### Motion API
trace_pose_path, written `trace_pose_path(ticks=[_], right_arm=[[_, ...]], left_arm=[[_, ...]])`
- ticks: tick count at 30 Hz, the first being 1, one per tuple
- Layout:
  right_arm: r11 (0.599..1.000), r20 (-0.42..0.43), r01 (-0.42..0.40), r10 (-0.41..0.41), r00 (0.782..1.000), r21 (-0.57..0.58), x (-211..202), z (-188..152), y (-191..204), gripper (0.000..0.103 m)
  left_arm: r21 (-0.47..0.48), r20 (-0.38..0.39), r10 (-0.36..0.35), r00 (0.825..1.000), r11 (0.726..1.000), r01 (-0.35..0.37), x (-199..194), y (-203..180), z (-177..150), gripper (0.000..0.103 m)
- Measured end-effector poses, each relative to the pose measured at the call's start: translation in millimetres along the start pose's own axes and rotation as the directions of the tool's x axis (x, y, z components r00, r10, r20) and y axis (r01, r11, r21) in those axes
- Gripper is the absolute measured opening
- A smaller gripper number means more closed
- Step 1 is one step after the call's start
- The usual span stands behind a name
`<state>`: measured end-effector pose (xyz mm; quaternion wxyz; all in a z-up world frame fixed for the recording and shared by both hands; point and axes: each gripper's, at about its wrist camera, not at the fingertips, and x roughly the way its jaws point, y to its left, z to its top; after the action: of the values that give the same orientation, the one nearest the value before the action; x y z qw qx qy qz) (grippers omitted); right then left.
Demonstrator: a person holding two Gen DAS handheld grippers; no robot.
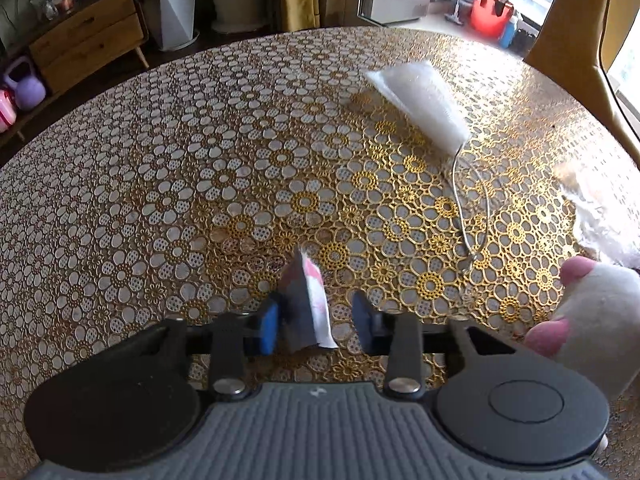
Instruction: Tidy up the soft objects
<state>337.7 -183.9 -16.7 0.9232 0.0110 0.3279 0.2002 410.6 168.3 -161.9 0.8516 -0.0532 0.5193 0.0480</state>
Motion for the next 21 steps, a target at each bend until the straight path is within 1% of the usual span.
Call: trace_pose_path(ticks=[2,3,4,5,7,9,13,18,21], right_arm=[[1.000,-0.002,0.002,-0.002,1.000,0.001,1,0,0,0.009],[1.000,-0.003,0.002,-0.002,1.000,0.002,2,-1,0,0.009],[1.000,-0.003,0.003,-0.003,1.000,0.003,2,-1,-1,0.009],[1.000,-0.004,0.004,-0.004,1.000,0.005,2,-1,-1,0.009],[1.000,-0.007,0.006,-0.006,1.000,0.007,3,-3,-1,0.009],[1.000,-0.009,0.009,-0.009,1.000,0.012,3,-4,-2,0.009],[1.000,-0.011,0.013,-0.013,1.000,0.027,0,-7,-7,0.009],[0.998,0.007,0.003,-0.004,1.000,0.057,-14,-7,-13,0.009],[0.998,0.029,-0.005,0.003,1.000,0.066,-28,-6,-19,0.009]], left_arm=[[0.005,0.000,0.004,1.000,1.000,-0.004,0,0,0,0.029],[0.010,0.000,0.012,1.000,1.000,-0.012,0,-1,0,0.021],[0.012,0.000,0.019,1.000,1.000,-0.019,1,-1,0,0.015],[0.009,0.001,0.017,1.000,1.000,-0.017,0,0,0,0.014],[0.010,0.011,0.012,1.000,1.000,-0.012,-1,0,-1,0.008],[0.017,0.030,0.012,0.999,1.000,-0.013,-4,0,-3,0.007],[-0.002,0.060,-0.007,0.998,1.000,0.007,-16,0,-7,0.006],[0.000,0.082,-0.035,0.996,0.999,0.035,-46,-7,-15,0.006],[0.012,0.098,-0.061,0.993,0.998,0.060,-67,-17,-17,0.006]])
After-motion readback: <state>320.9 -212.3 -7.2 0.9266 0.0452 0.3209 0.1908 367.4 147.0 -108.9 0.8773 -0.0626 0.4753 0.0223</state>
